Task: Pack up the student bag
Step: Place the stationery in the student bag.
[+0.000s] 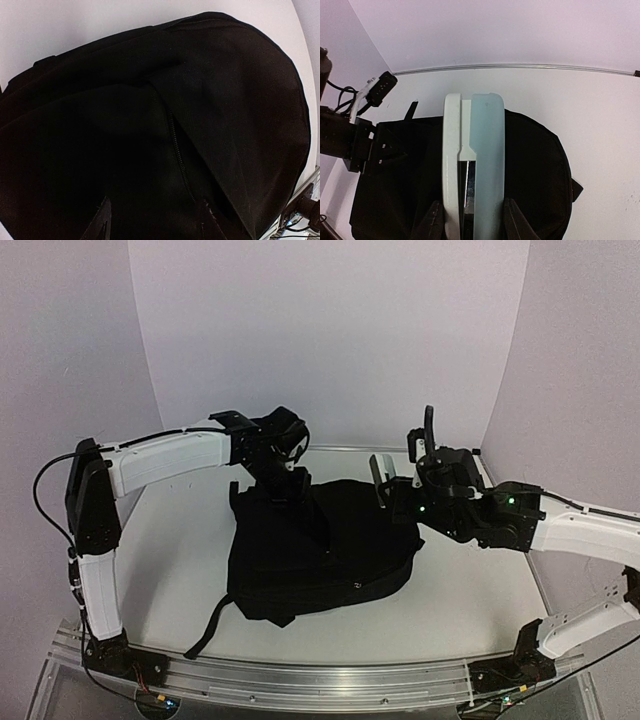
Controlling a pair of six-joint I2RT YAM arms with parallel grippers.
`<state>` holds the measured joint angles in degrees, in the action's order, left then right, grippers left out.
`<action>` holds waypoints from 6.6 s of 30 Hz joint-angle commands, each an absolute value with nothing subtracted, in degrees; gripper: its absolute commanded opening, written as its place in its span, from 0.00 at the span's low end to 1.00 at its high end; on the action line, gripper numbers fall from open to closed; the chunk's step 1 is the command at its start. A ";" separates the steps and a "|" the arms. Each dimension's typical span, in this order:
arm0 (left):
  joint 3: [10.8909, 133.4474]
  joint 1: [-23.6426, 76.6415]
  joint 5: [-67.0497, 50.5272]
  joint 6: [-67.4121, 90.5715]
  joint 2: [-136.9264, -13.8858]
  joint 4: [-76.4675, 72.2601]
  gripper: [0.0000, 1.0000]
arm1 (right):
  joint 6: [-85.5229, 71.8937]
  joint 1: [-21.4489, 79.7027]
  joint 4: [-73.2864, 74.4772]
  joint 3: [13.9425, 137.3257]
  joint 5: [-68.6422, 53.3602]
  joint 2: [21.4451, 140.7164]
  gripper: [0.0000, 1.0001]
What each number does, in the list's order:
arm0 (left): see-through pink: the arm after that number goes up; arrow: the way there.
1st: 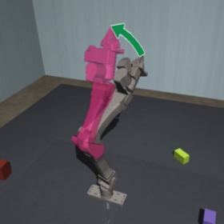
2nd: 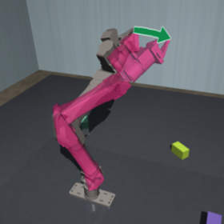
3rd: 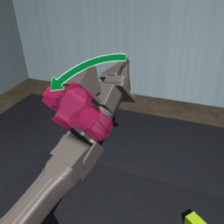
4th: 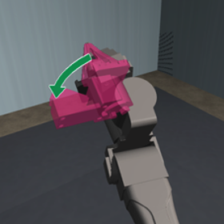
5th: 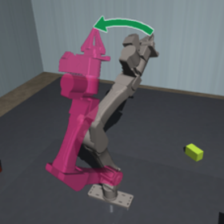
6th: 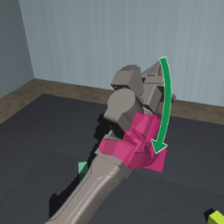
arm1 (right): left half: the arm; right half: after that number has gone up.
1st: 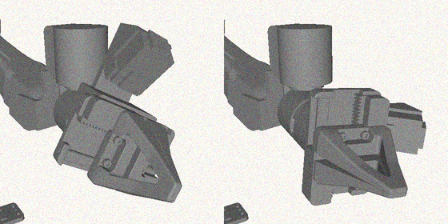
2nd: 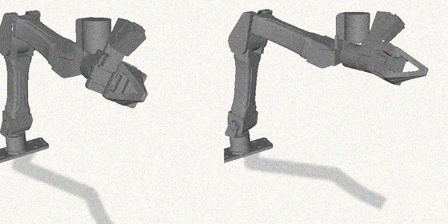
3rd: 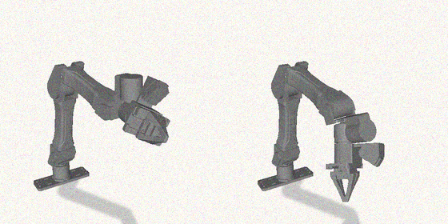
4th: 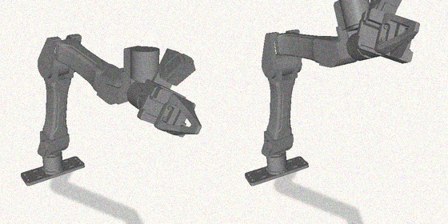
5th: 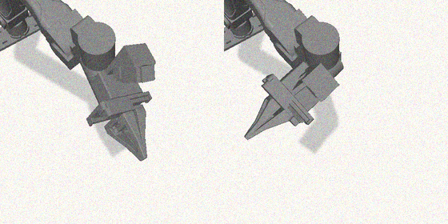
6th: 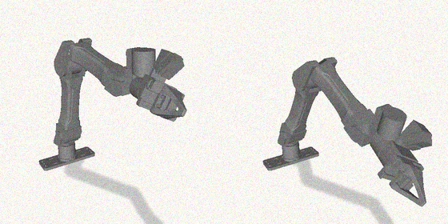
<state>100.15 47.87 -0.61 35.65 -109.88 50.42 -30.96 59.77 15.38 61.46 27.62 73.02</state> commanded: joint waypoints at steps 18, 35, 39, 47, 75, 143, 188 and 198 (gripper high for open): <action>112.23 49.16 -3.33 34.36 -124.71 58.92 0.61 | -34.61 59.58 12.32 55.63 28.79 67.71 0.20; 108.69 50.15 7.24 34.66 -122.47 62.36 0.06 | -27.23 59.59 9.18 57.12 19.63 68.97 0.20; 106.77 50.10 6.82 34.02 -119.00 58.09 0.08 | -26.03 59.58 8.04 57.68 16.33 69.90 0.20; 108.02 50.76 2.44 29.57 -119.18 53.90 0.44 | -26.99 59.60 7.14 57.87 16.37 71.37 0.19; 107.14 53.97 14.50 34.71 -128.13 73.61 0.39 | -30.33 59.60 6.21 52.63 21.43 60.76 0.20; 80.28 48.81 -0.62 30.23 -89.97 32.47 0.00 | -4.56 61.26 14.66 81.42 6.42 103.35 0.06; 78.42 46.10 -0.94 32.92 -87.16 31.07 0.00 | -6.92 59.46 0.30 81.48 -13.50 108.58 0.34; 76.06 46.05 -2.93 34.37 -87.04 30.30 0.00 | -13.75 59.51 -7.81 77.61 -11.21 102.74 0.61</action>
<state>76.58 46.18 -2.19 33.44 -89.32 35.97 -10.74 58.54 -2.43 79.29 -11.52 110.23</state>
